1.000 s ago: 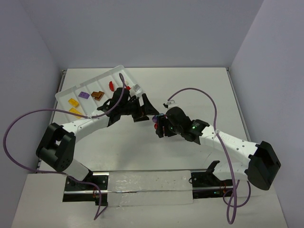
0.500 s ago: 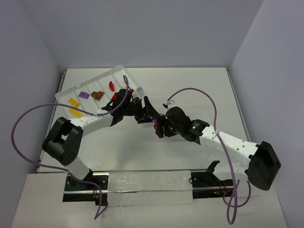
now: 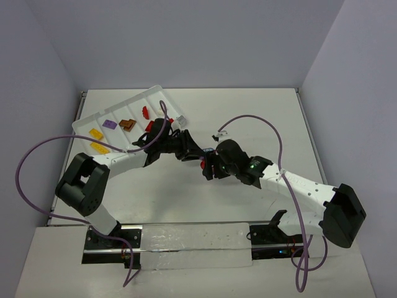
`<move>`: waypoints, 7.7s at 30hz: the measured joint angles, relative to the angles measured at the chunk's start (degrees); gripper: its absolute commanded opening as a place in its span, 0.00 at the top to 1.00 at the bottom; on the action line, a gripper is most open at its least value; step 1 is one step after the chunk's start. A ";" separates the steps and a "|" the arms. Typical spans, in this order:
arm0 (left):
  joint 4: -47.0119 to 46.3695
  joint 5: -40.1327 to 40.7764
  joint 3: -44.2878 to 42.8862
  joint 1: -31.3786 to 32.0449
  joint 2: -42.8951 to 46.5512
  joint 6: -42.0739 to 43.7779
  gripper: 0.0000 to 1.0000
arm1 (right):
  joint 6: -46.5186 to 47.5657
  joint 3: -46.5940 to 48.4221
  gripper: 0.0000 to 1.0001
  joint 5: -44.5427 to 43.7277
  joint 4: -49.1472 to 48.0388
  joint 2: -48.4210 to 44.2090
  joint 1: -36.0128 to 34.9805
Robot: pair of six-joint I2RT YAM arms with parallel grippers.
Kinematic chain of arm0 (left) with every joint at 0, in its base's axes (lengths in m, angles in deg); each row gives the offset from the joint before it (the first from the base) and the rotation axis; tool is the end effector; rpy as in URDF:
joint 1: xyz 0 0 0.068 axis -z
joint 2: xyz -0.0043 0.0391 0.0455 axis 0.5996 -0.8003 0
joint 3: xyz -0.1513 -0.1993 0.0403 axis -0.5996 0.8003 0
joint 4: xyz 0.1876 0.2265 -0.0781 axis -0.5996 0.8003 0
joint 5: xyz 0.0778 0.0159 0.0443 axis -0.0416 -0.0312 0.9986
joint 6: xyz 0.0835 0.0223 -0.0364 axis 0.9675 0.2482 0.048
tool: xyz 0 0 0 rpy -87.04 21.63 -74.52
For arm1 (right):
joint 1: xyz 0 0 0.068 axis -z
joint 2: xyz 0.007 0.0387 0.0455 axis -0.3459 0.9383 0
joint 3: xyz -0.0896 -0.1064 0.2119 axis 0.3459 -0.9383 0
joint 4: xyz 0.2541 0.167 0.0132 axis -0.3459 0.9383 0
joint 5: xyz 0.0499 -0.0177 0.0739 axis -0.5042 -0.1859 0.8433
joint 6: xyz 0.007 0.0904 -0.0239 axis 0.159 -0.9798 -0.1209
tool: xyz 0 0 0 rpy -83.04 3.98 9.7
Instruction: Sort the legos into containers by color
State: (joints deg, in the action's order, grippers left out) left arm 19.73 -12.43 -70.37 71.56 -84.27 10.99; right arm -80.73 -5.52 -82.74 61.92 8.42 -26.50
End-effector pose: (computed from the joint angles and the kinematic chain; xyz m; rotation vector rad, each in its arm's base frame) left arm 0.3163 -0.2780 0.1393 -0.0743 2.4382 -1.5120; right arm 0.2372 0.2396 0.1737 -0.3662 2.3541 0.5173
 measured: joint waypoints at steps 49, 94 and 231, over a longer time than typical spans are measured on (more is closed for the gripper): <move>37.73 39.96 -18.55 -39.86 0.08 14.03 1.00 | -1.90 -4.50 0.71 -2.71 0.40 2.05 -0.44; 5.74 -4.69 -1.67 -4.96 -1.05 7.11 0.01 | -0.78 -3.54 0.71 1.12 -0.21 -0.40 -0.50; 40.24 43.89 -32.01 -21.26 -9.85 18.98 1.00 | -8.88 -14.68 1.00 19.03 -10.41 -14.18 22.21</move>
State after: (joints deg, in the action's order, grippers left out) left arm 59.97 31.45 -102.38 50.30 -94.12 29.97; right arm -89.61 -20.20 -63.71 51.50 -5.75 -4.30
